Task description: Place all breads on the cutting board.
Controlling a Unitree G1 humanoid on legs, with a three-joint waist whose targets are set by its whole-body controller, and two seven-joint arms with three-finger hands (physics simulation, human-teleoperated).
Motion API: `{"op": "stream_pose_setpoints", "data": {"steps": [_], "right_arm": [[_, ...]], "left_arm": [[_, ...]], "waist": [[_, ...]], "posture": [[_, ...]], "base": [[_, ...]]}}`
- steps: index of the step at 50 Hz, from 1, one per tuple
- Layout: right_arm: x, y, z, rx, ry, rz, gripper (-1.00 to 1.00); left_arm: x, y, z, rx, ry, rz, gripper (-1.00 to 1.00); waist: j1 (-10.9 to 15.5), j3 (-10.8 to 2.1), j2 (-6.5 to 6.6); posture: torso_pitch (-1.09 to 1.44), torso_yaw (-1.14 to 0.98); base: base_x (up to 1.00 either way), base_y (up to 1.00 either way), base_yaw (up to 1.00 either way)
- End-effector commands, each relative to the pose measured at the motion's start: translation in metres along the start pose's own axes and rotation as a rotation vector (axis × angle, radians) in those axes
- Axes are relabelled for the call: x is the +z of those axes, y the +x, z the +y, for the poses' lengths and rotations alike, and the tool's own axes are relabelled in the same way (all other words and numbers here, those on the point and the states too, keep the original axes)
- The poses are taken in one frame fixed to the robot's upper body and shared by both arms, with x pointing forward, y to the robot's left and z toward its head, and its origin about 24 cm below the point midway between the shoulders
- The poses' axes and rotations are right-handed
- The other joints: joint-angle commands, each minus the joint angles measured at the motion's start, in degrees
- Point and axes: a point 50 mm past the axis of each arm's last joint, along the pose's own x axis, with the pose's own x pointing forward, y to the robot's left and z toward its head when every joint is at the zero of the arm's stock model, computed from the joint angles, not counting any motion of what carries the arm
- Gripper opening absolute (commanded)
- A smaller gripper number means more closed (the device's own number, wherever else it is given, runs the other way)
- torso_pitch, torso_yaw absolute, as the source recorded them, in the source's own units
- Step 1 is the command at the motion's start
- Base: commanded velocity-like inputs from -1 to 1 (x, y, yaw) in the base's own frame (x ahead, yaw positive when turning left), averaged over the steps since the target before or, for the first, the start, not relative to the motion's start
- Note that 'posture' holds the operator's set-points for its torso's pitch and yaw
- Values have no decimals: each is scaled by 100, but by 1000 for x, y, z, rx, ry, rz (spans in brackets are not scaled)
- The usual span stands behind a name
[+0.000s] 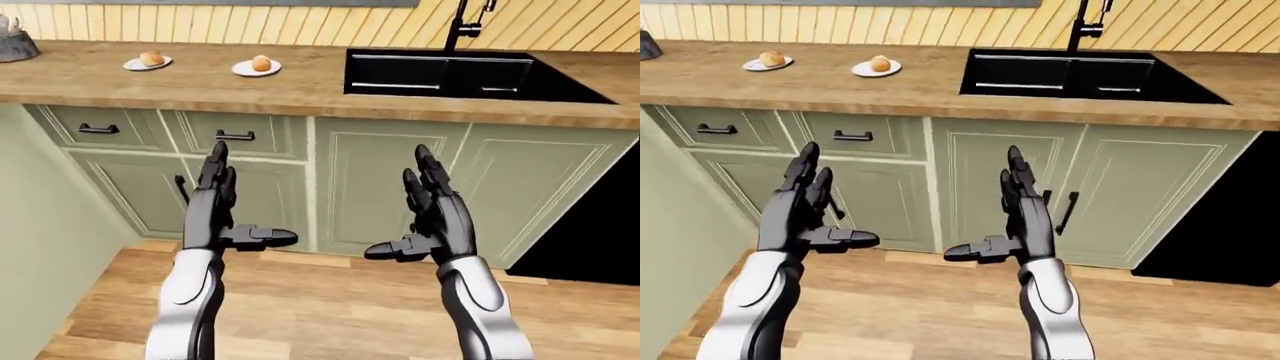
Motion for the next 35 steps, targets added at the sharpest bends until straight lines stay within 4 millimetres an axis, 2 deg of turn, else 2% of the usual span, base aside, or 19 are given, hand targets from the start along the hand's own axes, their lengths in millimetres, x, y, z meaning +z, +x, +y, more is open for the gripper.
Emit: {"op": "stream_pose_setpoints", "data": {"steps": [1, 4, 6, 9, 10, 11, 12, 13, 15, 20, 21, 22, 23, 25, 27, 30, 32, 33, 35], "right_arm": [[8, 1, 1, 4, 2, -46, 100], [9, 0, 1, 5, 8, -52, 100], [8, 0, 0, 4, 9, -53, 100], [8, 0, 1, 5, 10, -55, 100], [8, 0, 1, 5, 9, -55, 100], [8, 1, 0, 5, 9, -55, 100], [8, 1, 1, 6, 9, -56, 100], [8, 1, 1, 6, 10, -56, 100], [7, 1, 1, 6, 19, -53, 100], [8, 0, 1, 3, 23, -55, 100], [8, 0, 1, 3, 24, -55, 100], [7, 0, 0, 3, 24, -54, 100], [7, 0, 1, 4, 25, -55, 100], [6, 0, 0, 3, 25, -53, 100], [6, 0, 1, 4, 25, -53, 100], [4, 0, 1, 4, 26, -52, 100], [4, 1, 1, -3, 21, -49, 100], [5, 0, 1, -5, 28, -49, 100], [5, 1, -1, -15, 33, -55, 100]], "left_arm": [[10, 0, 0, -1, 7, -53, 100], [11, -1, -1, -6, 9, -52, 100], [10, -1, -1, -6, 11, -51, 100], [9, -1, -1, -7, 12, -50, 100], [9, 0, -1, -7, 11, -50, 100], [9, 0, -1, -7, 12, -50, 100], [9, 0, -2, -8, 13, -50, 100], [9, 0, -2, -9, 12, -49, 100], [7, 2, -1, -7, 10, -48, 100], [10, 0, 0, -3, 7, -49, 100], [9, 0, 0, -4, 6, -49, 100], [10, 0, -1, -4, 6, -49, 100], [9, 0, -1, -5, 6, -49, 100], [10, 0, 0, -2, 6, -49, 100], [10, -1, 0, -2, 6, -49, 100], [10, -1, 0, -3, 6, -49, 100], [11, 0, 1, -2, 6, -51, 100], [11, 0, 1, -2, 7, -52, 100], [14, 1, 0, -3, 8, -55, 100]], "waist": [[-21, 7, 11], [43, -279, -71], [4, -284, 22], [5, -258, 403], [73, -379, 763], [165, -334, 760], [183, -185, 691], [246, -153, 655], [295, -180, 580], [402, -59, 300], [302, -150, 165], [139, -141, -105], [225, -18, 127], [116, -251, 43], [53, -261, 16], [-27, -157, 285], [49, -331, 1040], [124, -154, 799], [212, -244, 823]], "posture": [[0, 0], [0, 0], [0, 0], [0, 0], [0, 0], [0, 0], [0, 0], [0, 0], [0, 0], [0, 0], [0, 0], [0, 0], [0, 0], [0, 0], [0, 0], [0, 0], [0, 0], [0, 0], [0, 0]], "base": [[35, 100, 0], [35, 100, 0], [35, 100, 0], [36, 100, 0], [35, 100, 0], [35, 100, 0], [36, 100, 0], [34, 100, 0], [35, 99, 0], [35, 99, 0], [34, 98, 0], [35, 95, 0], [36, 93, 0], [35, 89, 0], [36, 89, 0], [35, 84, 0], [24, 34, 0], [0, 0, 0], [0, 0, 0]]}}
